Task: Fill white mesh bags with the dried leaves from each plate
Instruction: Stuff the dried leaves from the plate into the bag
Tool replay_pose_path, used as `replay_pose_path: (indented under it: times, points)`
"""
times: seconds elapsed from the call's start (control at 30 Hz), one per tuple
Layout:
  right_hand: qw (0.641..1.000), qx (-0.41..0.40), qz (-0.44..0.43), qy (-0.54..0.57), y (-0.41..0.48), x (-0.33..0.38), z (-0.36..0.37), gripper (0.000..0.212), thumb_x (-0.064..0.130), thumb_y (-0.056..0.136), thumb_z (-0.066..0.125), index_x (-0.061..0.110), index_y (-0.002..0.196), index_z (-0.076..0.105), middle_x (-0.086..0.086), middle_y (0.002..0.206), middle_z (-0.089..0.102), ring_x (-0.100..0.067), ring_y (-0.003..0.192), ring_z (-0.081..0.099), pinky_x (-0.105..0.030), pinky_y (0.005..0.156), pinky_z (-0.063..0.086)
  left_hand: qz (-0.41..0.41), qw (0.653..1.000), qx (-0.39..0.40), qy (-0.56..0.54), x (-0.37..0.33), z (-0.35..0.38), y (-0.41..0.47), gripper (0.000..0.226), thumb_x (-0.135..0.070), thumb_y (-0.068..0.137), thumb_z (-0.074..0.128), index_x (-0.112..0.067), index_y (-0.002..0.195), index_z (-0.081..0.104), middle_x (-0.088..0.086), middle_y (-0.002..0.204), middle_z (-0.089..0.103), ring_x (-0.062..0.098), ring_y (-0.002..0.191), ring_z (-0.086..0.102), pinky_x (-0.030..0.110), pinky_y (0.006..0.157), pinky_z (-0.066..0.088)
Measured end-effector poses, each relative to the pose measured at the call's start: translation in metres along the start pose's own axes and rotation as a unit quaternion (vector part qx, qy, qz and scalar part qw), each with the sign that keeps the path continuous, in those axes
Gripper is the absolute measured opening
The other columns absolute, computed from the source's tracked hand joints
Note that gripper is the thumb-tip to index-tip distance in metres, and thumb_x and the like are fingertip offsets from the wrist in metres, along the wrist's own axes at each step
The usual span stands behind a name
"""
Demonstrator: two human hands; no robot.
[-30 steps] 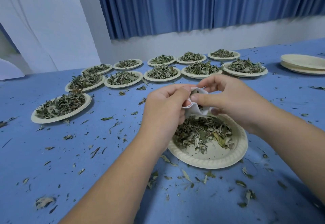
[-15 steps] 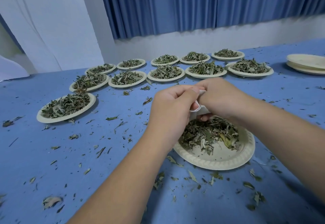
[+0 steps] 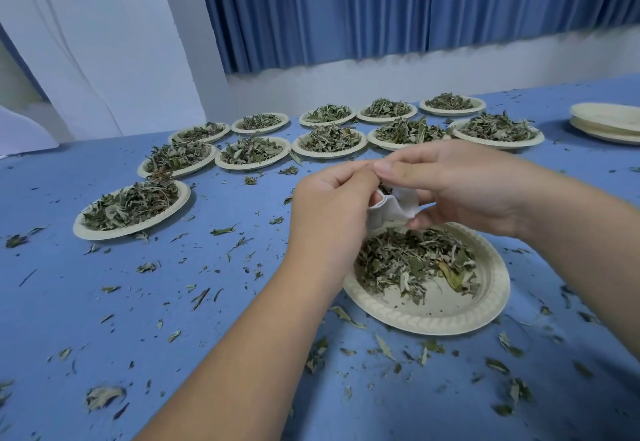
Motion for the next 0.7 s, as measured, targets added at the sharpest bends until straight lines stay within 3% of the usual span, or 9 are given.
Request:
replay_pose_path:
  times: [0.03,0.07,0.13,0.17,0.27,0.4,0.53,0.7]
  points:
    - [1.0,-0.007,-0.001,0.023,0.0008,0.0003,0.0003,0.052,0.045,0.06,0.075,0.011,0.098,0.071,-0.012,0.086,0.056,-0.019,0.071,0.055,-0.024,0.055,0.05,-0.008,1.0,0.004,-0.015,0.0018,-0.0003,0.0006,0.02,-0.009,0.091,0.059,-0.013,0.087,0.078,-0.003,0.056,0.05,0.02,0.059,0.049,0.053,0.076,0.058]
    - [0.999,-0.011,-0.001,0.043,0.0014,0.0005,0.0,0.048,0.041,0.059,0.076,0.012,0.096,0.07,-0.01,0.081,0.055,-0.016,0.066,0.054,-0.024,0.053,0.05,-0.012,0.999,0.008,-0.029,0.0022,-0.0009,0.001,0.019,-0.008,0.091,0.058,-0.01,0.09,0.078,-0.006,0.052,0.048,0.016,0.051,0.048,0.035,0.063,0.056]
    - [0.998,-0.011,0.003,0.056,0.0019,-0.0003,-0.0018,0.046,0.037,0.06,0.076,0.012,0.097,0.069,-0.004,0.071,0.054,-0.011,0.058,0.052,-0.023,0.052,0.049,-0.015,0.998,0.012,-0.058,0.0005,-0.0013,0.0014,0.019,-0.005,0.091,0.057,-0.003,0.096,0.075,-0.008,0.047,0.045,0.005,0.036,0.043,0.015,0.042,0.042]
    - [0.998,-0.011,0.005,0.056,0.0018,-0.0013,-0.0027,0.048,0.036,0.06,0.077,0.011,0.1,0.068,-0.003,0.07,0.054,-0.011,0.058,0.052,-0.023,0.052,0.049,-0.018,0.997,0.015,-0.069,0.0008,-0.0009,0.0016,0.019,-0.004,0.091,0.057,0.0,0.097,0.074,-0.008,0.046,0.045,0.002,0.032,0.041,0.012,0.037,0.036]
    - [0.998,-0.012,0.006,0.056,0.0009,-0.005,-0.0029,0.051,0.034,0.06,0.077,0.008,0.103,0.067,-0.008,0.078,0.057,-0.012,0.061,0.055,-0.022,0.051,0.049,-0.021,0.997,0.02,-0.072,0.0034,0.0009,0.0031,0.02,-0.006,0.091,0.057,-0.005,0.093,0.076,-0.007,0.048,0.044,0.002,0.031,0.036,0.013,0.036,0.027]
    - [0.998,-0.016,0.001,0.062,0.0001,-0.0059,-0.0019,0.032,0.033,0.061,0.076,0.016,0.086,0.065,-0.001,0.068,0.06,-0.009,0.056,0.056,-0.021,0.049,0.047,-0.039,0.995,0.018,-0.091,0.0051,0.0012,0.0031,0.022,-0.007,0.091,0.056,-0.008,0.087,0.078,-0.003,0.053,0.043,0.004,0.031,0.032,0.014,0.035,0.024]
    - [0.998,-0.028,-0.004,0.058,0.0017,-0.0056,-0.0002,0.028,0.034,0.059,0.076,0.017,0.079,0.063,0.0,0.066,0.061,-0.01,0.056,0.057,-0.02,0.048,0.048,-0.039,0.995,0.012,-0.094,0.0037,-0.0005,0.0033,0.024,-0.008,0.092,0.055,-0.009,0.083,0.078,-0.003,0.052,0.041,0.005,0.034,0.025,0.014,0.036,0.021]
    - [0.999,-0.018,0.021,0.041,0.0033,-0.0031,0.0036,0.028,0.025,0.06,0.077,0.015,0.08,0.06,-0.003,0.067,0.064,-0.011,0.055,0.06,-0.022,0.046,0.048,-0.024,0.997,-0.001,-0.07,-0.0019,-0.0038,0.0008,0.02,-0.003,0.091,0.055,-0.001,0.088,0.075,-0.005,0.047,0.045,0.003,0.034,0.041,0.011,0.037,0.034]
Point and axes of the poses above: each hand's wrist, its own y-axis towards the middle knuckle, its own z-axis out of the palm, x = y × z, the point moved 9 cm from there along y, towards the middle knuckle
